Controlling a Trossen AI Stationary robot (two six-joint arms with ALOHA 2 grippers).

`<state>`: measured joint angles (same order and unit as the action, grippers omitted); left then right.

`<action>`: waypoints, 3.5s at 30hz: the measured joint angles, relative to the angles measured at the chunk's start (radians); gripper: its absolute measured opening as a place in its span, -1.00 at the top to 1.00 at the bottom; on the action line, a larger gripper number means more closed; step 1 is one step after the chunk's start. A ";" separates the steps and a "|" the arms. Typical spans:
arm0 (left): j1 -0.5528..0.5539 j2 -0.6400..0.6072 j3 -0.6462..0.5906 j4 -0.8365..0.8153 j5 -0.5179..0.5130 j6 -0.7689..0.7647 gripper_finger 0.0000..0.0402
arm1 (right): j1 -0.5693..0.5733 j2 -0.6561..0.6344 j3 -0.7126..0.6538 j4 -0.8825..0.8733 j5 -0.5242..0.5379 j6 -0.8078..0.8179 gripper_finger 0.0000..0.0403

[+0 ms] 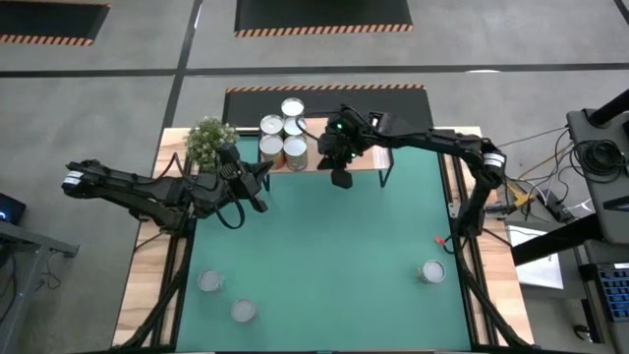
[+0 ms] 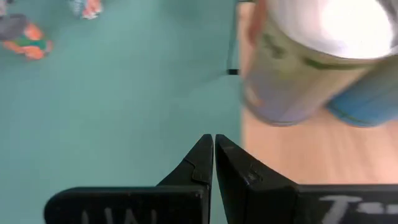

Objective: Pick and place cans onto a shelf
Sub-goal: Put the small canned oranges on the shelf

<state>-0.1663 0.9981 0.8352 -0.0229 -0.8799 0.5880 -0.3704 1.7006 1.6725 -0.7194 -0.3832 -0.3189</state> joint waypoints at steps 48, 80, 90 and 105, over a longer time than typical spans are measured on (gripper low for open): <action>-0.251 0.472 0.754 -0.700 0.097 -0.671 1.00 | 0.493 -0.840 -0.825 0.586 0.409 -0.046 0.96; -0.625 0.850 0.835 -1.240 0.707 -1.970 0.59 | 0.495 -0.863 -0.845 0.642 0.405 -0.120 0.96; -0.647 0.855 0.693 -1.226 0.820 -2.036 -0.14 | 0.495 -0.863 -0.845 0.642 0.403 -0.120 0.96; -0.719 0.933 0.683 -1.130 0.761 -1.992 -0.49 | 0.495 -0.863 -0.845 0.593 0.402 -0.117 0.96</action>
<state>-0.8855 1.9314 1.5178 -1.1533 -0.1184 -1.4040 0.1242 0.8375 0.8272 -0.1268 0.0193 -0.4355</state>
